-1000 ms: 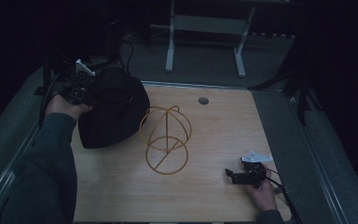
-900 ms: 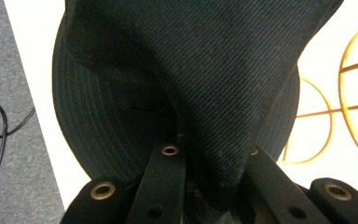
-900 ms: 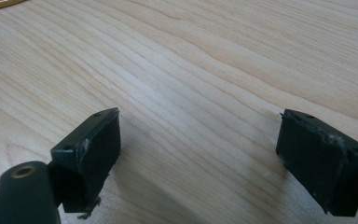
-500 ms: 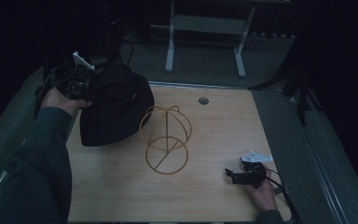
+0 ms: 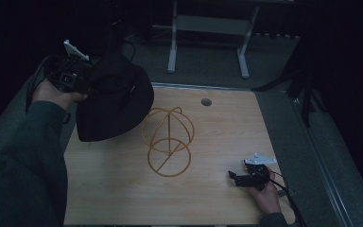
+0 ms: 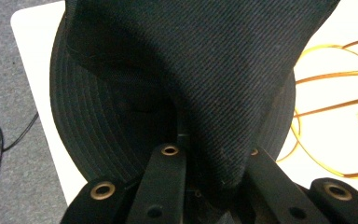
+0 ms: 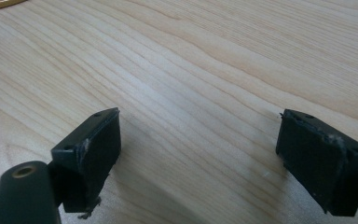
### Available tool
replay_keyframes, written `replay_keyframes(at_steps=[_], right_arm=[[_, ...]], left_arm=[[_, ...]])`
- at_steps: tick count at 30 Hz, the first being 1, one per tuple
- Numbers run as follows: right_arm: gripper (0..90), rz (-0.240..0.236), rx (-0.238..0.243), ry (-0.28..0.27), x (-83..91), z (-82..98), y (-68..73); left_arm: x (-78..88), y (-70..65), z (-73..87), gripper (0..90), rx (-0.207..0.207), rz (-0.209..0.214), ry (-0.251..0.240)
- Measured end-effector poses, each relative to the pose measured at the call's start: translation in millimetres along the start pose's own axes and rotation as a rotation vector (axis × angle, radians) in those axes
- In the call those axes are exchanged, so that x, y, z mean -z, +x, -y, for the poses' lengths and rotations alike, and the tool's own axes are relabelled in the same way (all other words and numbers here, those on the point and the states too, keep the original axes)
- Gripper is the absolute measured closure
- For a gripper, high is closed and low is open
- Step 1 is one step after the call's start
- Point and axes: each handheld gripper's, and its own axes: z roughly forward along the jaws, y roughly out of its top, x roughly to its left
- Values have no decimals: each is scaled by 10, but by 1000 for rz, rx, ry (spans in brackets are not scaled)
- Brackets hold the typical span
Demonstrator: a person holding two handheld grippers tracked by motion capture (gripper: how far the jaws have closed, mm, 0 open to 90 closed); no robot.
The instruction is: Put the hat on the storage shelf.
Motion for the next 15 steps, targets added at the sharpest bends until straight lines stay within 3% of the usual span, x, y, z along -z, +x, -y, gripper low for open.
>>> replay_keyframes(at_steps=[9,15], right_arm=[[137,0,0,0,0,0,0],[137,0,-1,1,1,0,1]], left_arm=[[78,-24,-20,878,-18,8,-10],[161,-2,-15,878,-13,48,-35]])
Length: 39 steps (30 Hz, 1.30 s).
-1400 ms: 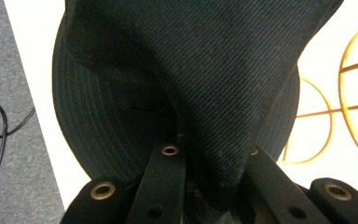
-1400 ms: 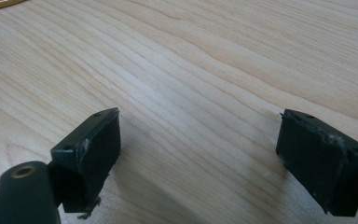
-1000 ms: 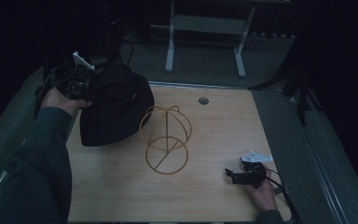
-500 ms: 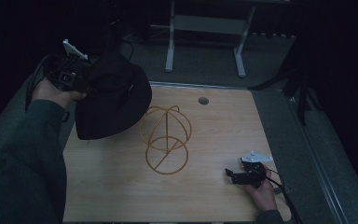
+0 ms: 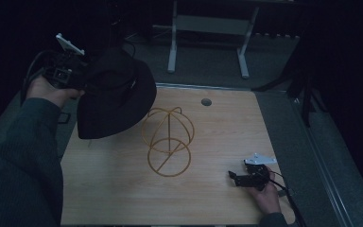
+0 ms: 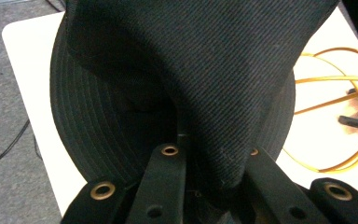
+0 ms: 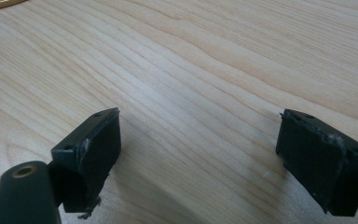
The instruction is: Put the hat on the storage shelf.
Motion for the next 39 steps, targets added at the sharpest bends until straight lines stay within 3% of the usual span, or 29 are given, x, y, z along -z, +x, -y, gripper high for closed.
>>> replay_keyframes(at_steps=[17,22,39], right_arm=[[137,1,4,-2,-2,1,-2],[138,0,3,-1,0,0,-2],[138,1,1,-3,-2,1,-1]], left_arm=[[187,-95,-35,878,-53,13,-14],[273,-173,-70,878,-87,15,-13],[358,-294,-109,877,-150,43,-25]])
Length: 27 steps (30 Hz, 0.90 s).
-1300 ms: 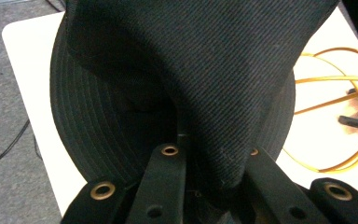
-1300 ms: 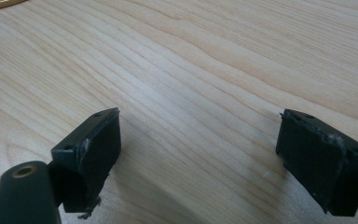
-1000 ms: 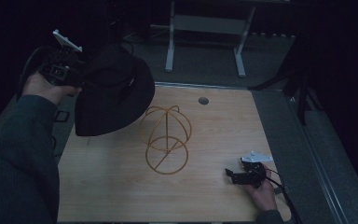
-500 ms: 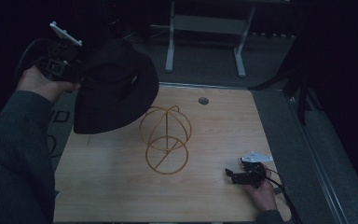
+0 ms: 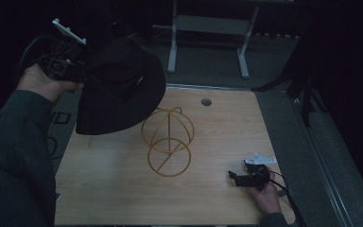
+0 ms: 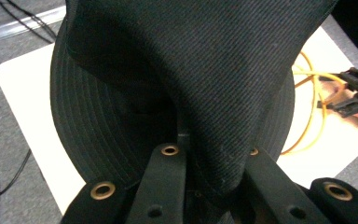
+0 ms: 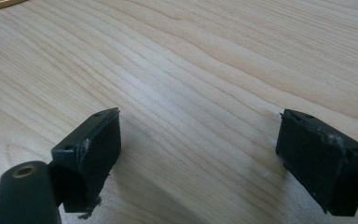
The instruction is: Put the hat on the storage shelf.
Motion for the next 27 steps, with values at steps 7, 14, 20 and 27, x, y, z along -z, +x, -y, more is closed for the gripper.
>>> replay_keyframes(at_steps=[7,14,20,27], right_arm=[[140,1,0,-1,1,1,1],[140,1,0,-1,1,1,1],[140,0,-2,0,2,0,2],[140,1,-2,0,2,1,2]], left_arm=[[30,-32,7,878,-20,20,-1],[67,-37,28,878,-40,49,-7],[100,-97,42,877,-90,87,-2],[79,-188,21,877,-137,94,18]])
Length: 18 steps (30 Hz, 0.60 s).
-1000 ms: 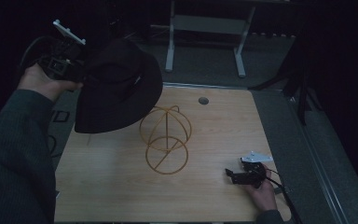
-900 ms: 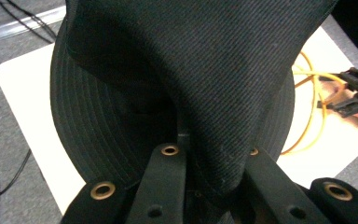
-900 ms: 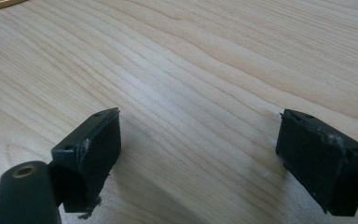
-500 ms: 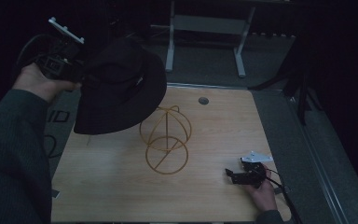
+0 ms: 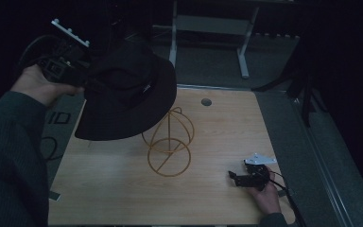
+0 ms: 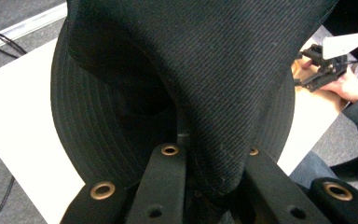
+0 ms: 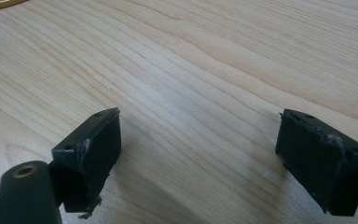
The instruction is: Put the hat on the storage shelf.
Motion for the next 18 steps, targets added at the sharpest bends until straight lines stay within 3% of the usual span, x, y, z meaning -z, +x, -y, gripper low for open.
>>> replay_keyframes(at_steps=[12,18], right_arm=[[140,0,0,0,0,0,0],[140,0,0,0,0,0,0]], left_arm=[[-95,-112,-37,876,-78,33,26],[-116,-143,-42,876,-96,52,28]])
